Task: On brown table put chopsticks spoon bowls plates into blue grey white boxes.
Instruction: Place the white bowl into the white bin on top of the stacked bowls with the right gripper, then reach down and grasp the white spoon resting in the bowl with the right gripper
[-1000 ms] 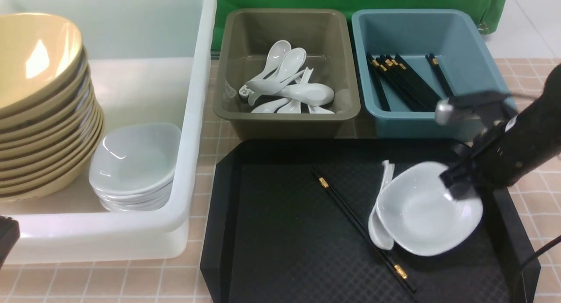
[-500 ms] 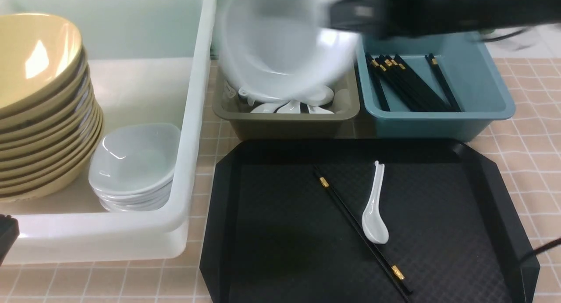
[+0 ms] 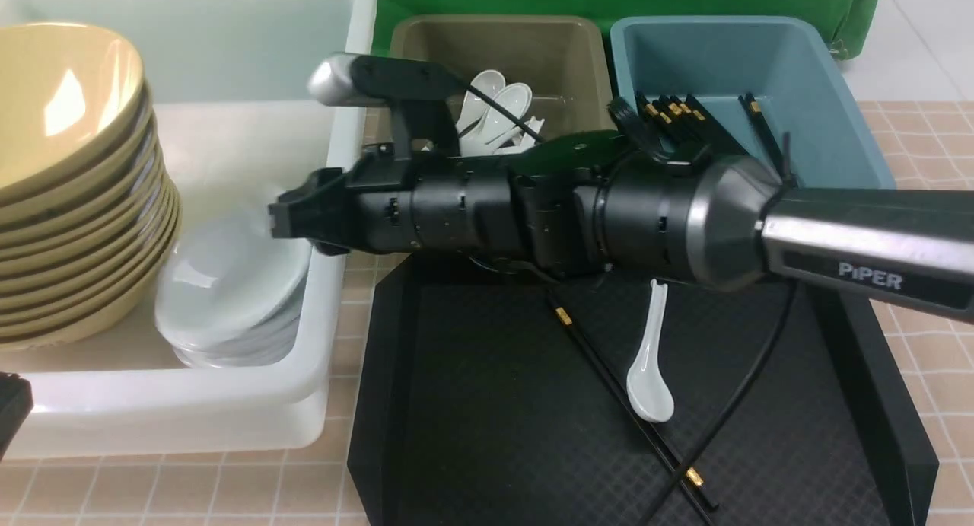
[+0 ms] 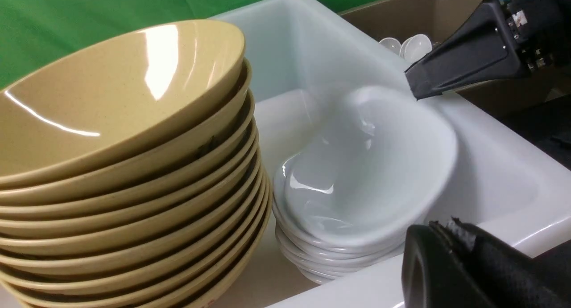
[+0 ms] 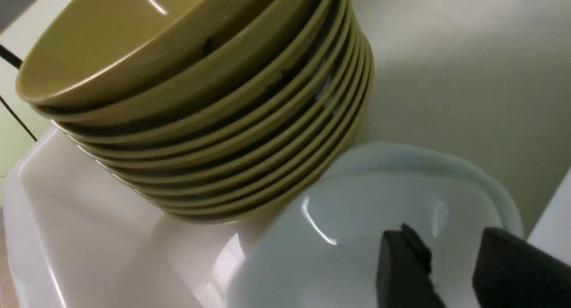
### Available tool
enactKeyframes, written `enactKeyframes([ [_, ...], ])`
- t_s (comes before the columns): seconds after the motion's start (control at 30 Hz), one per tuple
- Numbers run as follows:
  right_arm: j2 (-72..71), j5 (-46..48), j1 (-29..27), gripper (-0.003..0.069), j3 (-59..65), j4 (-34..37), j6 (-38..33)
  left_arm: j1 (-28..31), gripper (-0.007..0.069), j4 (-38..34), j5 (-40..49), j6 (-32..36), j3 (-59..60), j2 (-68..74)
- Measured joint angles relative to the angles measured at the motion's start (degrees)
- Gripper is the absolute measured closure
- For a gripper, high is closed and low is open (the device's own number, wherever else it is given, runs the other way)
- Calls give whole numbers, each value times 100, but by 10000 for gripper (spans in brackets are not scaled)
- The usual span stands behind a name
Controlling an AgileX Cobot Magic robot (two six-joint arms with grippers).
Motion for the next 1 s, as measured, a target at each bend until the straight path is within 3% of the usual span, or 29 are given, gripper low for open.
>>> enactKeyframes([
  [0.1, -2, 114, -37, 248, -20, 0, -177, 0, 631, 4, 0, 0, 0, 0],
  [0.23, -215, 578, -265, 195, -20, -287, -199, 0, 631, 16, 0, 0, 0, 0],
  [0.33, -895, 1096, -691, 186, -20, -1508, 318, 0, 631, 16, 0, 0, 0, 0],
  [0.37, -948, 1122, -719, 186, -20, -1631, 318, 0, 631, 16, 0, 0, 0, 0],
  [0.4, -1396, 1372, -966, 192, -20, -2985, 1121, 0, 631, 16, 0, 0, 0, 0],
  [0.43, -1676, 1608, -1128, 198, -26, -3868, 1728, 0, 631, 16, 0, 0, 0, 0],
  [0.47, -1783, 1724, -1194, 200, -26, -4049, 1863, 0, 631, 16, 0, 0, 0, 0],
  [0.5, -2073, 2155, -1394, 209, -38, -5301, 2858, 0, 631, 16, 0, 0, 0, 0],
  [0.57, -2401, 3073, -1716, 229, -45, -6899, 4228, 0, 631, 16, 0, -8, 0, 0],
  [0.6, -2500, 3627, -1892, 239, -3, -7549, 4851, 0, 631, 19, 0, -29, 0, 0],
  [0.67, -2562, 4157, -2137, 249, 306, -8410, 5425, 0, 631, 19, 0, -104, 0, 0],
  [0.77, -2567, 4118, -2408, 252, 1098, -8788, 5844, 0, 631, 19, -19, -126, 0, 0],
  [0.83, -2554, 3603, -2472, 252, 1820, -8836, 6143, 0, 631, 19, -26, -131, 0, 0],
  [1.0, -2174, 1585, -2382, 252, 3120, -7878, 6245, 0, 631, 23, -38, -131, 0, 0],
])
